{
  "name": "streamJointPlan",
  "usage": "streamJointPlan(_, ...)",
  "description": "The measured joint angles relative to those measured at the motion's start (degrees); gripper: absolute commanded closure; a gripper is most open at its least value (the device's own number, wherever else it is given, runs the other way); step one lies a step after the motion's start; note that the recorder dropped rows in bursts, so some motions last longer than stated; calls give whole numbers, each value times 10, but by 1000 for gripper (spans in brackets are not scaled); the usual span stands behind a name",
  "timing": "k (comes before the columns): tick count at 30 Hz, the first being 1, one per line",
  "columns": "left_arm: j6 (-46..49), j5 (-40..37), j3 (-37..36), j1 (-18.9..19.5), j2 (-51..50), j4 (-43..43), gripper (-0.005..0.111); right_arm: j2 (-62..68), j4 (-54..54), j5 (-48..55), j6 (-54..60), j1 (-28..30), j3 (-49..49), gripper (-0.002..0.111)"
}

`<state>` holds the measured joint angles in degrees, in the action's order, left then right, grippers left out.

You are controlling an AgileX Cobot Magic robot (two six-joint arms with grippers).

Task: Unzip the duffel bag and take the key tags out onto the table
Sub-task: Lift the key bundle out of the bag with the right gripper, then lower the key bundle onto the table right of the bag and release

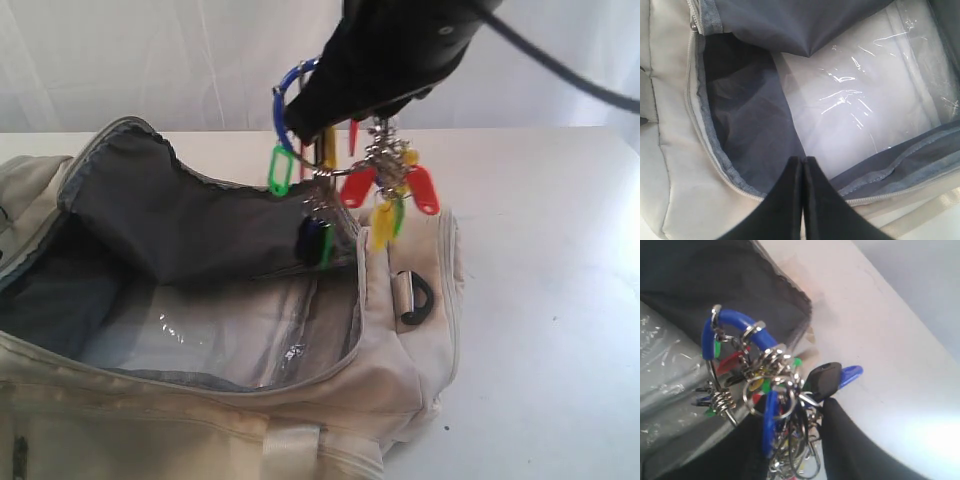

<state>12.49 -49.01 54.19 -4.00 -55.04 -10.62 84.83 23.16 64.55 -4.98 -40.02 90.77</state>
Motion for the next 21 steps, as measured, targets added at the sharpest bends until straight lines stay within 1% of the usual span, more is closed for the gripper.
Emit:
streamJointPlan(3, 1, 0, 0, 0, 0, 0, 107, -36, 38, 45, -13, 0, 0, 108)
streamJointPlan(5, 2, 0, 0, 0, 0, 0, 107, -63, 61, 57, -21, 0, 0, 108)
streamJointPlan(10, 2, -2, 0, 0, 0, -3, 107, -120, 78, 56, -26, 7, -15, 108)
streamJointPlan(14, 2, -7, 0, 0, 0, -3, 107, -176, 89, 56, -43, 63, -104, 108)
streamJointPlan(17, 3, -7, 0, 0, 0, -3, 107, -204, 89, 50, -58, 109, -196, 108)
streamJointPlan(21, 4, -7, 0, 0, 0, -3, 107, -213, 89, -34, -97, 178, -315, 108)
